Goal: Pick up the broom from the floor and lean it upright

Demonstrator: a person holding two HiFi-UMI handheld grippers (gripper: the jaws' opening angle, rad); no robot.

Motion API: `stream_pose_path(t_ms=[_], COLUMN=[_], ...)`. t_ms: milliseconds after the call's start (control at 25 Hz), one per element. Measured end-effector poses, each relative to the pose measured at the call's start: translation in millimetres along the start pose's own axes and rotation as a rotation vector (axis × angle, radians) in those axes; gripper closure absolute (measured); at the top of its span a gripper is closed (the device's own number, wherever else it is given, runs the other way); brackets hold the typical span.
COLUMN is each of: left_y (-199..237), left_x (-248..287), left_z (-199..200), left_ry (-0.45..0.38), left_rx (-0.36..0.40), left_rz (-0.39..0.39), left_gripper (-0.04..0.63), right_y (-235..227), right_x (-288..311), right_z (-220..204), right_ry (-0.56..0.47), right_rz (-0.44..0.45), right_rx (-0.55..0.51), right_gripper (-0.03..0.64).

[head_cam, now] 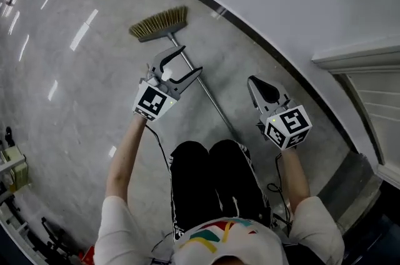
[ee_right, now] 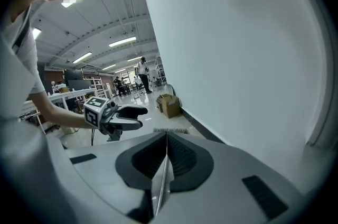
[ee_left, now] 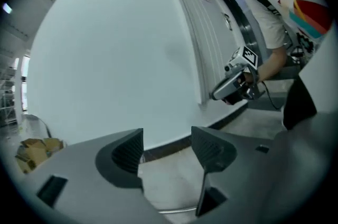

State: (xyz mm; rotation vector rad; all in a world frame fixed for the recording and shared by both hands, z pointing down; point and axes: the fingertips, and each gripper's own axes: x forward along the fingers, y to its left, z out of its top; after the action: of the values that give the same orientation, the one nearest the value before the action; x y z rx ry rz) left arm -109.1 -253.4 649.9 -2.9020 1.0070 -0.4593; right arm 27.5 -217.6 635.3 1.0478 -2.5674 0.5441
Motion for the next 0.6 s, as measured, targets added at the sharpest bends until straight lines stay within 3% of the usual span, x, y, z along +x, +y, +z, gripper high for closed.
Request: stream_pose_path(t_ms=[160,320,440,600], left_y=[-22.7,-67.5,-82.9,-98.7], left_x=[55.0,72.1,82.4,84.0], left_z=[-126.6,-226.2,-275.8,-312.5], left_ry=[0.183,0.399,0.483,0.555], left_rx=[0.121,0.246,0.352,0.441], left_rz=[-0.220,-0.482,-0.628,-0.737], left_gripper=[0.284,0.284,0.284,0.284], right_y=[-34.1,-39.5,-52.5,-51.8], right_x=[37.2,34.0,35.6,34.3], right_z=[-102.0,-185.6,-226.2,-261.4], right_ry=[0.049,0.173,0.229,0.265], right_rz=[0.006,0.031,0.019,0.021], right_rx=[0.027,0.064,0.054,0.058], right_gripper=[0.603,0.603,0.603,0.603])
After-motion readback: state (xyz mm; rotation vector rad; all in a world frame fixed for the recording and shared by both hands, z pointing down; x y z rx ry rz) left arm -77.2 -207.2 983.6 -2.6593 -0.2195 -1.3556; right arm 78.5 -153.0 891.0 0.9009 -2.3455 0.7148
